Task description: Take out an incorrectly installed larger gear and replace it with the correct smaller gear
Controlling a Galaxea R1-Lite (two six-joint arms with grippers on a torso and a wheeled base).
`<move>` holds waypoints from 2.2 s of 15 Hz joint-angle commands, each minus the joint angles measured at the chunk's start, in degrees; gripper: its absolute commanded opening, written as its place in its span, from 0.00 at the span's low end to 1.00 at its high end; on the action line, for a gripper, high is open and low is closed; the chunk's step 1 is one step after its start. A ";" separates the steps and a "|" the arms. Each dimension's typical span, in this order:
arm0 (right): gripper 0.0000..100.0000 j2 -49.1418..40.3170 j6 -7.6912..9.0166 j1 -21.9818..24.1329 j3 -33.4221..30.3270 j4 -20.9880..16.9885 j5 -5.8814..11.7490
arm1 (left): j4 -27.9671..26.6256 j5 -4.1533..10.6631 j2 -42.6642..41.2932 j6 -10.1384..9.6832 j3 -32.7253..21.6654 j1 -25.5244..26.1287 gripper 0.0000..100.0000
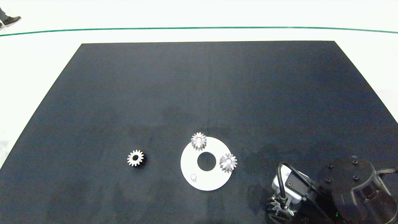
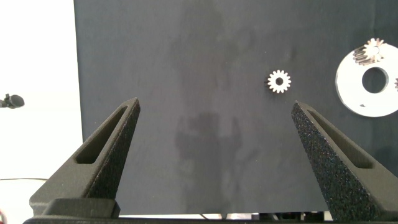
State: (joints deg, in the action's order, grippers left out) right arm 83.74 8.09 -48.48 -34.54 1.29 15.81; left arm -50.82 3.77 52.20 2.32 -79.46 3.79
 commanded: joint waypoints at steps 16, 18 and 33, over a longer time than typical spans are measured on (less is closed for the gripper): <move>1.00 -25.29 1.31 0.14 -3.08 1.52 1.50 | 0.64 -1.75 7.92 0.58 5.19 4.47 1.00; 1.00 -31.35 3.16 0.23 -5.45 1.78 -0.96 | 9.25 -2.36 18.64 -2.49 6.95 15.90 1.00; 1.00 -40.06 6.93 0.23 -10.20 -1.38 -2.80 | 34.74 16.62 40.44 -5.57 19.87 33.12 1.00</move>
State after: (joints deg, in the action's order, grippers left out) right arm 43.76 14.91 -48.24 -44.65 -0.11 12.97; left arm -16.04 20.15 92.03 -3.28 -60.28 36.57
